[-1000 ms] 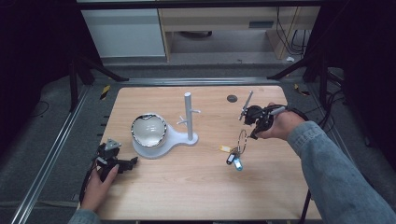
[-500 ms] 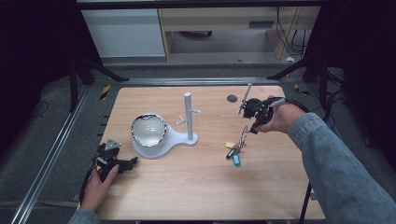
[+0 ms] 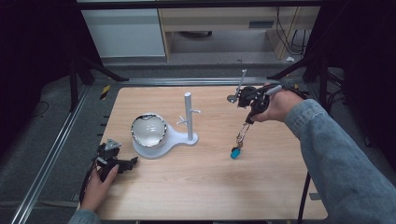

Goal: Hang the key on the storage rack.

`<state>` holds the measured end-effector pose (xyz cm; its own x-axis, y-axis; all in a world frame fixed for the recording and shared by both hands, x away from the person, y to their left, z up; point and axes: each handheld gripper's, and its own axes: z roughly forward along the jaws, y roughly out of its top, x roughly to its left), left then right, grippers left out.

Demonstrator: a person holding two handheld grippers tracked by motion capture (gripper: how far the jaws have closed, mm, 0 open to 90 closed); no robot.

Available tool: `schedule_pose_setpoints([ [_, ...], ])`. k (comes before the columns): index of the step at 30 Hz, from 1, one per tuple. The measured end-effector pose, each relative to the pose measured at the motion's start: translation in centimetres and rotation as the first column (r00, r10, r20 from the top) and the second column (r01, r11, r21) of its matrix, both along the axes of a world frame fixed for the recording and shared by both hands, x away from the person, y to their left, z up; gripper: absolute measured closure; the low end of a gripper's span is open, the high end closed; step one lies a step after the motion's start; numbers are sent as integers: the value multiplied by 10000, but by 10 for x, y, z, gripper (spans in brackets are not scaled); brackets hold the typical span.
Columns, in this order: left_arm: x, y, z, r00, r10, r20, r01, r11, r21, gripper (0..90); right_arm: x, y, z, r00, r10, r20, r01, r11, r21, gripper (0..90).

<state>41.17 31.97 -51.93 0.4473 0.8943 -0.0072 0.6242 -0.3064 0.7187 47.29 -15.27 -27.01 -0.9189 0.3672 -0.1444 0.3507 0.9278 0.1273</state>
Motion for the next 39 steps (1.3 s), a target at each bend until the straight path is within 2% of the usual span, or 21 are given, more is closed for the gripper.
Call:
schedule_pose_setpoints([
  [5, 0, 0, 0, 10000, -1, -1, 1, 10000, 2, 0, 3, 5, 9, 9999, 114, 85, -115, 9998, 191, 888],
  [21, 0, 0, 0, 10000, 1, 2, -1, 10000, 4, 0, 7, 23, 33, 9987, 203, 460, -220, 9991, 373, 888],
  [39, 0, 0, 0, 10000, 2, 1, -2, 10000, 3, 0, 14, 47, 43, 9975, 410, 582, -437, 9980, 459, 888],
])
